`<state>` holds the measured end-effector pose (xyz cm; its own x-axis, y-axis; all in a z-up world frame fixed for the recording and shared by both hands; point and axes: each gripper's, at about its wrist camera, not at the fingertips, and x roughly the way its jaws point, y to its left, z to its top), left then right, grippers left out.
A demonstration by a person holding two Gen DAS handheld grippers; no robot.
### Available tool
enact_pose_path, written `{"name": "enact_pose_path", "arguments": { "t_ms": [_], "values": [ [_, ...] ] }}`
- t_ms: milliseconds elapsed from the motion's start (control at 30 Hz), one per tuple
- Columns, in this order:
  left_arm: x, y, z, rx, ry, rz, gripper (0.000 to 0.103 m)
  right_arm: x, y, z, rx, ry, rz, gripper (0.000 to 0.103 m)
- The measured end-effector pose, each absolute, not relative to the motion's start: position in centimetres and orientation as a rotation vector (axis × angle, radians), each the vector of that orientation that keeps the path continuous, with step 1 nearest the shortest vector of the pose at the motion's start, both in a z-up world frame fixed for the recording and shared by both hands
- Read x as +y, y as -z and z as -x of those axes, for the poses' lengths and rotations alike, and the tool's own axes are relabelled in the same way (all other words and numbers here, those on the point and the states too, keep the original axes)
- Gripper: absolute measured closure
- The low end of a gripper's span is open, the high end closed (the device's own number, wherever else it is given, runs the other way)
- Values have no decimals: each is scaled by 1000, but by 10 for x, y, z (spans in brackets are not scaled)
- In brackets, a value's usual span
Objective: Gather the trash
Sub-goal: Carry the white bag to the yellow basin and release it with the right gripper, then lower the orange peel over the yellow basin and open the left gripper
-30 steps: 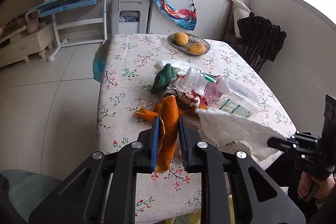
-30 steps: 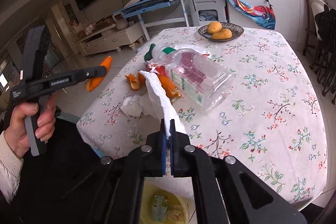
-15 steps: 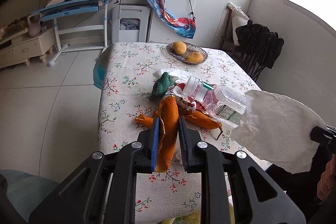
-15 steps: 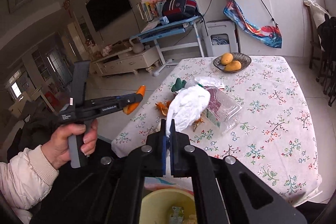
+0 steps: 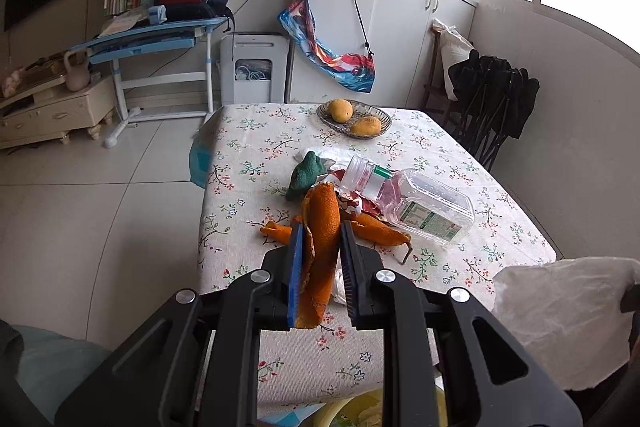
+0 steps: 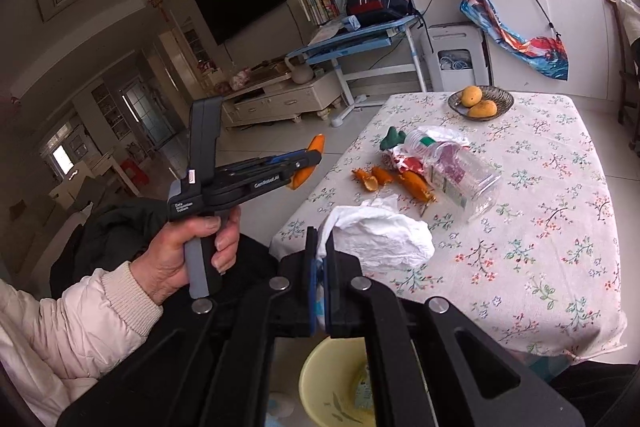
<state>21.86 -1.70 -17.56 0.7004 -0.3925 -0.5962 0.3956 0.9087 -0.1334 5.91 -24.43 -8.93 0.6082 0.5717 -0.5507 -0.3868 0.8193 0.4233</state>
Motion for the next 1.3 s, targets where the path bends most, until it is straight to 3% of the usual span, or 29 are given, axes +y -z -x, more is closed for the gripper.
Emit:
{"name": "enact_pose_path", "arguments": {
  "t_ms": [333,633,867,900,1000,1200,1300],
  "values": [
    [-14,167,-186,640,423,-15,86,-216,125,-50,888,-664,-285,100],
    [-16,161,-161,628,426,-33,86,-191,202,-62,1113,-660,-286,100],
    [-20,152,-142,605,420,-65,86,-181,242,-68,1186,-621,-250,99],
    [-20,151,-140,602,420,-67,86,-181,244,-68,1191,-612,-245,96],
    [-23,148,-134,597,422,-72,86,-187,245,-67,1179,-582,-252,61],
    [-27,143,-123,586,424,-94,86,-194,234,-57,1109,-532,-240,59],
    [-29,139,-115,581,426,-107,86,-202,222,-53,1021,-489,-239,53]
  ]
}}
